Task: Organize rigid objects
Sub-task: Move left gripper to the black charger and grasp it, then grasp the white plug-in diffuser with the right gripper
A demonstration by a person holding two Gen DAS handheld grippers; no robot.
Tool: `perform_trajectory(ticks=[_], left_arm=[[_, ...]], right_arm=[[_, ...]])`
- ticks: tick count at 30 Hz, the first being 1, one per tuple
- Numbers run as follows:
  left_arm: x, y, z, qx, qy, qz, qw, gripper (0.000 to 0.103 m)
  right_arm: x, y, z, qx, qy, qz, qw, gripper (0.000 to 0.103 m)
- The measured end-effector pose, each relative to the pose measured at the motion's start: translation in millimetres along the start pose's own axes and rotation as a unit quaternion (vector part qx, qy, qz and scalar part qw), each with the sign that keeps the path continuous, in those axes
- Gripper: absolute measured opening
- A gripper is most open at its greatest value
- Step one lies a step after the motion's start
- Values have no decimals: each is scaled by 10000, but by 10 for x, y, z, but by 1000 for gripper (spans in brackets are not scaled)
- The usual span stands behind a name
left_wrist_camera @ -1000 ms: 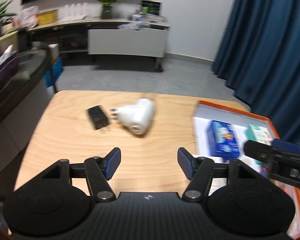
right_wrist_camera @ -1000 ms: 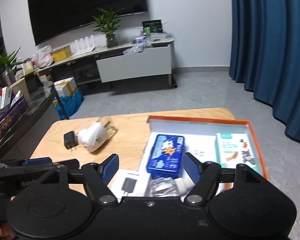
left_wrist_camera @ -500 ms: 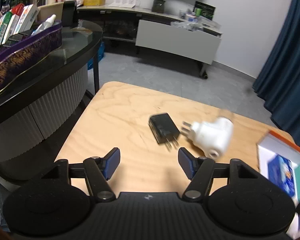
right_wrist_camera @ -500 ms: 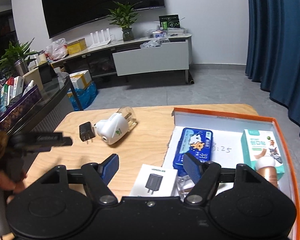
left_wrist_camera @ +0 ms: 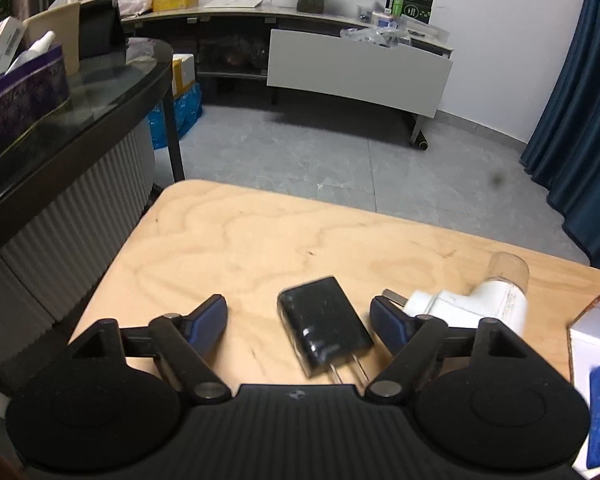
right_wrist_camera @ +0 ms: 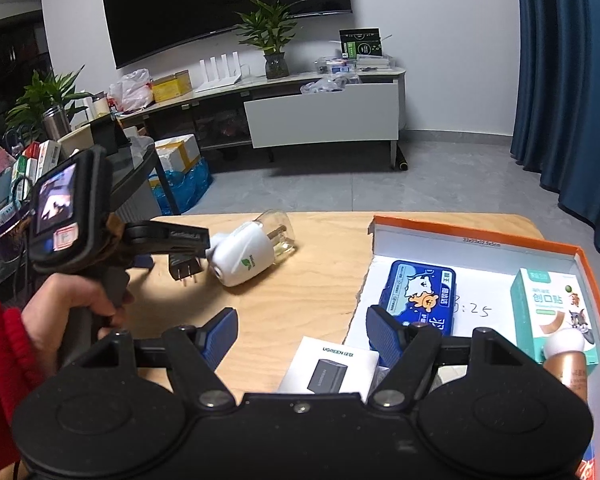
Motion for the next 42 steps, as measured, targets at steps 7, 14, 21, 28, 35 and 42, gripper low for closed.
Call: perform_trajectory(ticks=[7,14,21,28,35,42], left_arm=[[-63,146,-93,97,49,723,9973,79],[-4,98,-18,204,209,1022,9943,76],[14,82,-50,303,310,1043,9936,36],[-210,196,-343,471,323,786,9953,36],[-313,394,-619,602,349,786,9945,36],[-341,429,-639,761,461,765,9931,36]], right_arm=[[-12,27,100,-45,-28,-36,10000,84],[-55,45,154,-95,-48,-73,9999,84],[-97,-9,331,-152,-177,228,9995,86],[-365,-144,744,-387,-662,944,9926,89],[-663,-254,1263,-520,-362,688,9956,90],[-596,-394,1497,-345,-61,1930,9806,97]])
Point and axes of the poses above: each gripper's, at about its wrist camera, not at the fingertips, and z roughly the way its jaws point, x to its right, y to its underside, the point moved 5 cm from there along z, roughly the way its jaws point, and after that the axes turned 15 degrees about z, right-handed, at the moved point
